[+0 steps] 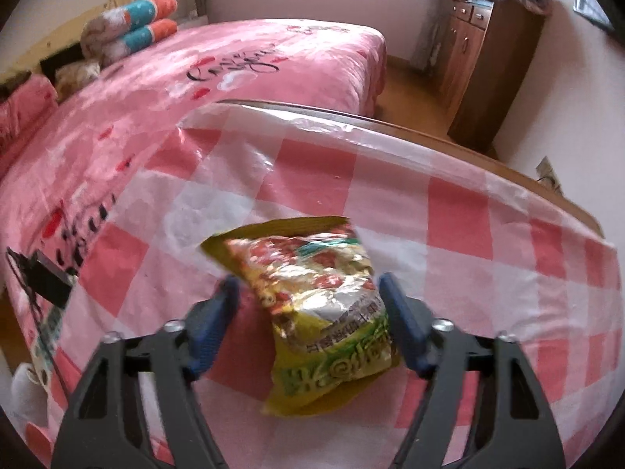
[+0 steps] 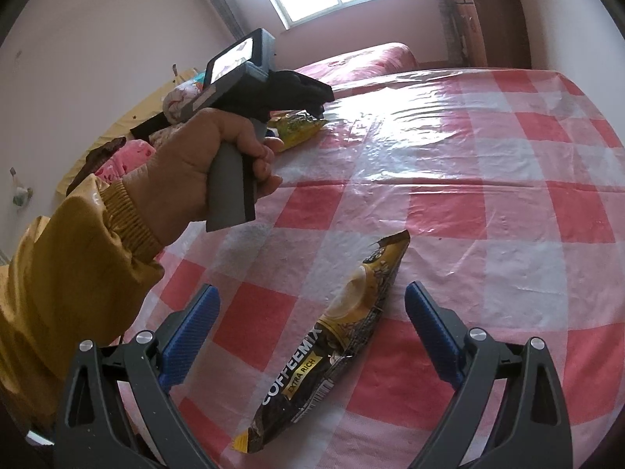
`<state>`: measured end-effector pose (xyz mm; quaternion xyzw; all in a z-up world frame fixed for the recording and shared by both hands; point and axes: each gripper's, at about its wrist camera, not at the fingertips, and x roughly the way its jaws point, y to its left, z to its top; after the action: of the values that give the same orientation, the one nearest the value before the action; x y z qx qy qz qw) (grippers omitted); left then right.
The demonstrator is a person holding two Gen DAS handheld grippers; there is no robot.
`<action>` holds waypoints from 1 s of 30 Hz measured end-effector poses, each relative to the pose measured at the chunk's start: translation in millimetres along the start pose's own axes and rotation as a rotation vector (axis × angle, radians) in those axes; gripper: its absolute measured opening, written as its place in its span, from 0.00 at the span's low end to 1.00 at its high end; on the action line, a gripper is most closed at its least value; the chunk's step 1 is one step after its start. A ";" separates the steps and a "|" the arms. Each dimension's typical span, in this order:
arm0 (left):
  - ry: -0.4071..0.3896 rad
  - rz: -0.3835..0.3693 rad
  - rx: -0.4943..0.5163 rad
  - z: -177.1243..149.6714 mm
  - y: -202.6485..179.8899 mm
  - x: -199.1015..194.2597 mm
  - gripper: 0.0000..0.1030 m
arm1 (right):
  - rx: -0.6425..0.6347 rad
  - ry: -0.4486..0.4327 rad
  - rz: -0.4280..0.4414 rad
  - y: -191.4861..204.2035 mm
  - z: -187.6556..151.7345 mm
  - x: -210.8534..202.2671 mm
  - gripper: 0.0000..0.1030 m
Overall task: Collect trash
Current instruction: 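Grasp the yellow snack bag with the left tool while the right tool grasps the COFFEEMIX sachet, then carry the snack bag and coffee sachet over the pink bucket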
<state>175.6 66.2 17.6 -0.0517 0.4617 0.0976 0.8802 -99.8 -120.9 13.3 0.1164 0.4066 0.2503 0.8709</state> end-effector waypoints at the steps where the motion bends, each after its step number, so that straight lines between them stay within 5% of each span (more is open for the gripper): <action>1: -0.009 0.001 0.012 -1.2 -1.3 -1.3 0.55 | -0.001 0.003 -0.001 0.4 0.0 0.6 0.92; 2: -0.017 -0.004 0.022 -2.2 -2.1 -3.1 0.48 | -0.002 0.004 -0.001 -0.1 0.4 0.7 0.92; 6: -0.027 -0.013 0.026 -6.6 0.5 -6.9 0.43 | -0.003 0.006 -0.012 -0.3 0.7 2.4 0.91; 22: -0.041 -0.097 0.060 -53.0 34.2 -46.0 0.34 | -0.024 0.047 -0.019 -0.4 -1.3 14.8 0.30; 30: -0.056 -0.162 0.088 -90.9 61.5 -82.4 0.34 | -0.035 0.049 -0.009 0.2 -1.3 15.9 0.27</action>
<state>43.4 99.6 33.7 -0.0474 0.4349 0.0073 0.8992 -92.2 -112.2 2.1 0.0932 0.4237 0.2563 0.8637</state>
